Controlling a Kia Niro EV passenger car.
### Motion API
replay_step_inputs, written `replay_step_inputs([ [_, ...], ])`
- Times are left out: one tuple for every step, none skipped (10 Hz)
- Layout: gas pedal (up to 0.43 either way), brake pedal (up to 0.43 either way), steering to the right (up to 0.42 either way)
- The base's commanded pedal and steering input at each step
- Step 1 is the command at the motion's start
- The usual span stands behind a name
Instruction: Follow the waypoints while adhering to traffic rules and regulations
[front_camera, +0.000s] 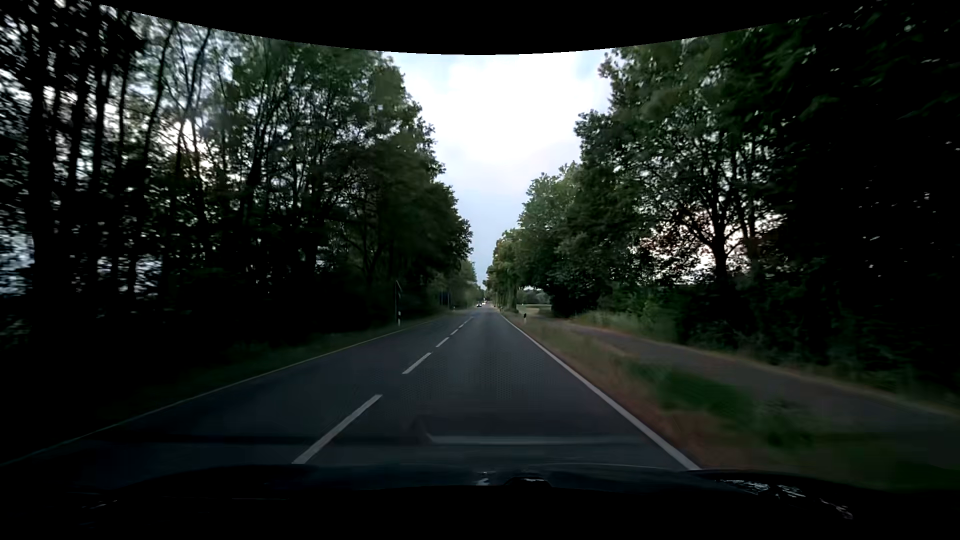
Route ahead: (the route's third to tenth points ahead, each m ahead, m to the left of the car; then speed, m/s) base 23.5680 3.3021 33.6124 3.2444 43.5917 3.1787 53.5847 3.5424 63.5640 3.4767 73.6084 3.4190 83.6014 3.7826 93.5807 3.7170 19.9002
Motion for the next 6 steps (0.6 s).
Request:
replay_step_inputs([
  [0.059, 0.000, -0.004],
  [0.059, 0.000, -0.003],
  [0.047, 0.000, 0.000],
  [0.047, 0.000, 0.001],
  [0.047, 0.000, 0.000],
  [0.039, 0.000, 0.000],
])
